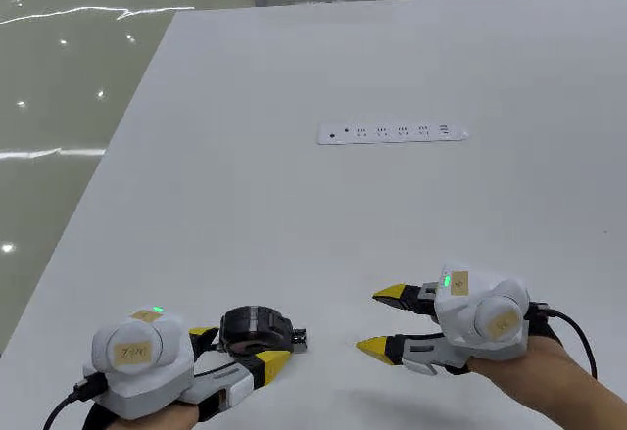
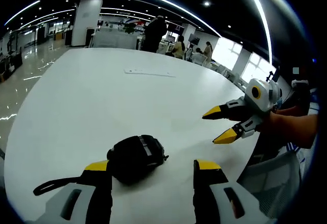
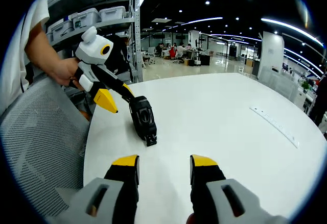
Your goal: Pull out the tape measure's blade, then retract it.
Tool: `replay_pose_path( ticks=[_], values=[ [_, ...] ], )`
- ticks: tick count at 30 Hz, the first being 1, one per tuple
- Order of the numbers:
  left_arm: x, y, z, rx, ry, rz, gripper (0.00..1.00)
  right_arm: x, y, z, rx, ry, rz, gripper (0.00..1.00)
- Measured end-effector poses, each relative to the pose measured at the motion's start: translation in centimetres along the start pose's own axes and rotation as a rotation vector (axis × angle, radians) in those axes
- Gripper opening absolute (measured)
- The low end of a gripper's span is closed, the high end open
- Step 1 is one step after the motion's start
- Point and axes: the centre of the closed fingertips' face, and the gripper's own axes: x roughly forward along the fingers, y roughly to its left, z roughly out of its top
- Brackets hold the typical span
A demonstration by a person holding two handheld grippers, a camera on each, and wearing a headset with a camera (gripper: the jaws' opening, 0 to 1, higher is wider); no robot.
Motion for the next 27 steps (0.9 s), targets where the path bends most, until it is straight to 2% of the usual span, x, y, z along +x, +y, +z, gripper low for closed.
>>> replay_pose_path(
  ticks=[1, 2, 4, 11, 13, 19, 23, 25, 27],
  values=[
    [-0.1, -0.3, 0.1, -0.014, -0.011, -0.02, 0.62, -0.2, 0.0, 0.0, 0.004, -0.001, -0.003, 0.39],
    [-0.2, -0.5, 0.0, -0.011, 0.0, -0.034, 0.63, -0.5, 0.0, 0.0, 0.011, 0.0, -0.007, 0.39],
    [-0.5, -0.6, -0.1, 0.031, -0.001, -0.036, 0.63, -0.8, 0.1, -0.4, 0.007, 0.011, -0.013, 0.4],
    [-1.6, -0.8, 0.1, 0.05, -0.019, -0.07, 0.64, -2.3, 0.2, -0.8, 0.038, 0.016, -0.04, 0.43],
    [-1.9, -0.5, -0.2, 0.087, -0.005, -0.051, 0.64, -2.8, 0.2, -0.9, 0.041, 0.016, -0.049, 0.43],
    [-2.4, -0.3, -0.4, 0.101, -0.005, -0.065, 0.65, -4.0, 0.3, -1.2, 0.067, 0.015, -0.067, 0.47],
    [-2.9, 0.0, -0.4, 0.112, -0.012, -0.073, 0.68, -5.0, 0.2, -1.3, 0.09, 0.004, -0.085, 0.5],
    [-3.1, -0.1, -0.2, 0.114, -0.031, -0.095, 0.7, -5.4, 0.1, -1.8, 0.094, 0.011, -0.094, 0.51],
    [-3.3, 0.1, -0.1, 0.114, -0.043, -0.096, 0.7, -5.8, 0.2, -2.0, 0.098, 0.014, -0.096, 0.52]
  ],
)
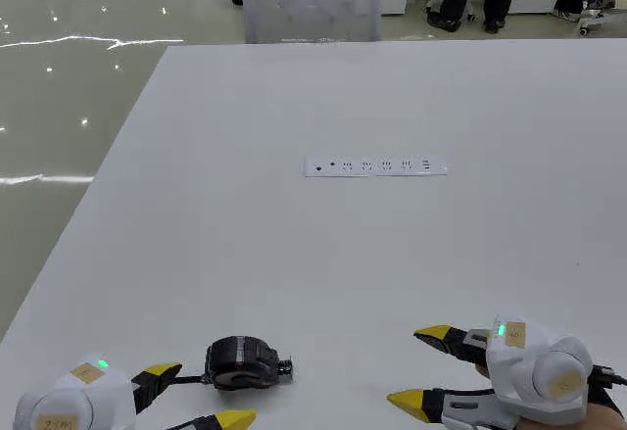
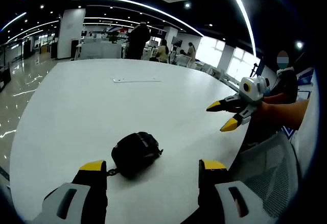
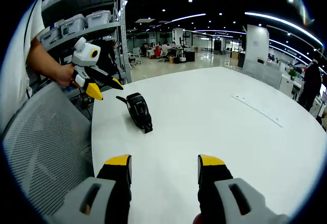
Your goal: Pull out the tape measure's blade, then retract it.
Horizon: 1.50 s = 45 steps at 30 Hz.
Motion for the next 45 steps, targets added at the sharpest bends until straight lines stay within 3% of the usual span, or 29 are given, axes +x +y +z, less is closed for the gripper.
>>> replay_pose_path(
  ticks=[6, 15, 25, 45],
  values=[
    [-0.7, 0.5, 0.0, -0.002, -0.022, 0.0, 0.71, -1.2, 0.0, -0.9, 0.034, 0.004, -0.014, 0.55],
    [-1.8, 1.1, -0.9, 0.025, -0.018, 0.001, 0.73, -2.8, -0.1, -2.0, 0.063, 0.005, -0.043, 0.58],
    [-2.4, 1.6, -1.1, 0.037, -0.026, 0.023, 0.74, -4.3, -0.5, -3.0, 0.083, 0.009, -0.075, 0.61],
    [-3.8, 1.9, -2.0, 0.036, -0.024, 0.03, 0.75, -5.9, -0.5, -4.6, 0.112, 0.018, -0.109, 0.65]
  ],
)
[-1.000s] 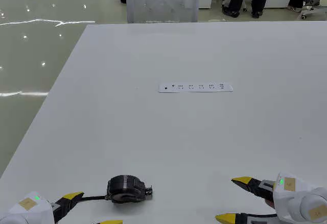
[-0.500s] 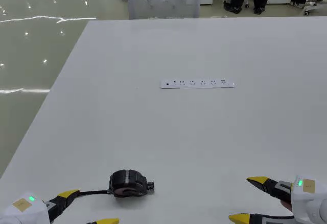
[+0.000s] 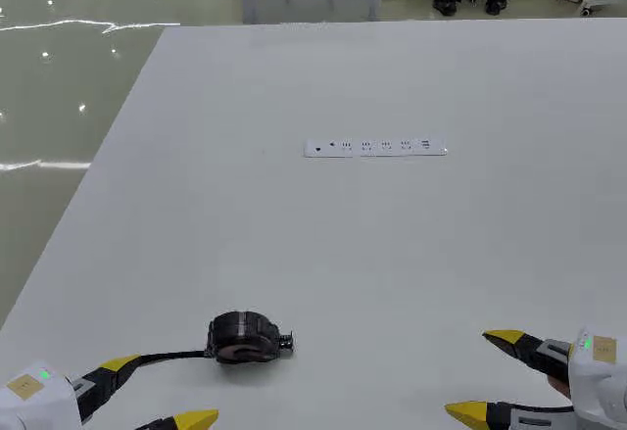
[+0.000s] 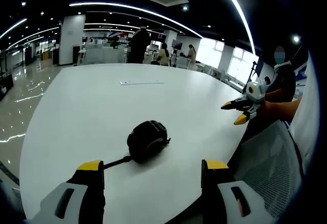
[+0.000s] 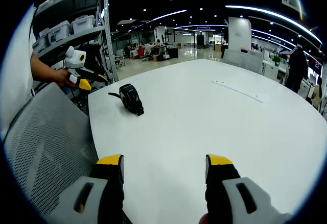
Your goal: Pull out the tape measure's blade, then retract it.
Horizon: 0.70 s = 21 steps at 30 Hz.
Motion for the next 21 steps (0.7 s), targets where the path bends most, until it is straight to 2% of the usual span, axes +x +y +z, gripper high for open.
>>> replay_pose_path(
  ticks=[8, 21],
  values=[
    [-0.8, 0.0, -0.6, -0.018, -0.001, 0.012, 0.75, -0.7, 0.0, -0.7, 0.005, 0.009, -0.008, 0.65],
    [-1.5, 0.5, -0.6, -0.02, -0.004, 0.027, 0.75, -1.6, -0.2, -1.1, 0.014, 0.01, -0.019, 0.65]
  ],
)
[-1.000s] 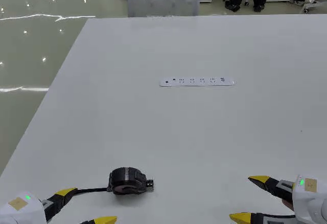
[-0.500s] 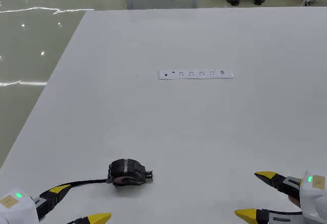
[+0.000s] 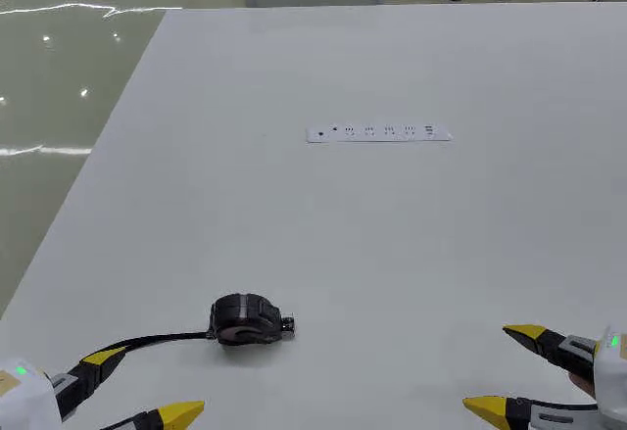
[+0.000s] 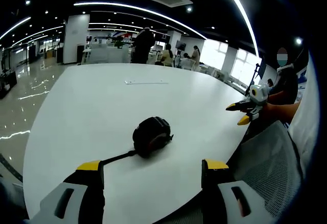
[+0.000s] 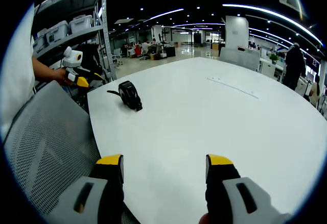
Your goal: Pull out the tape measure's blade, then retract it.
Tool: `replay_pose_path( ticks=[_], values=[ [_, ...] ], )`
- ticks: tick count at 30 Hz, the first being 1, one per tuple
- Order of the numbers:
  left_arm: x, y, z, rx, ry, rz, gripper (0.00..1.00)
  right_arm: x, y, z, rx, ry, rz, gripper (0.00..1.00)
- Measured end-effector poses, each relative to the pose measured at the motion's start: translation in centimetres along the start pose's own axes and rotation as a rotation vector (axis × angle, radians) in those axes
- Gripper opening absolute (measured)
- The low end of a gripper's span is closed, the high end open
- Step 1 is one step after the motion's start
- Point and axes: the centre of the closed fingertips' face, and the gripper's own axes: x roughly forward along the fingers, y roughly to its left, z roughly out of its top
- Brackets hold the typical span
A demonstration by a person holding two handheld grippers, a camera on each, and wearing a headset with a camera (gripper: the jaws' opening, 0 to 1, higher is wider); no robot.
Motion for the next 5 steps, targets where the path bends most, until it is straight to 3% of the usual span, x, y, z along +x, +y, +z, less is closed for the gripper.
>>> replay_pose_path(
  ticks=[5],
  values=[
    [-0.14, 0.39, -0.08, 0.005, 0.007, 0.007, 0.75, -0.07, 0.33, -0.1, -0.004, 0.001, 0.002, 0.66]
  ],
)
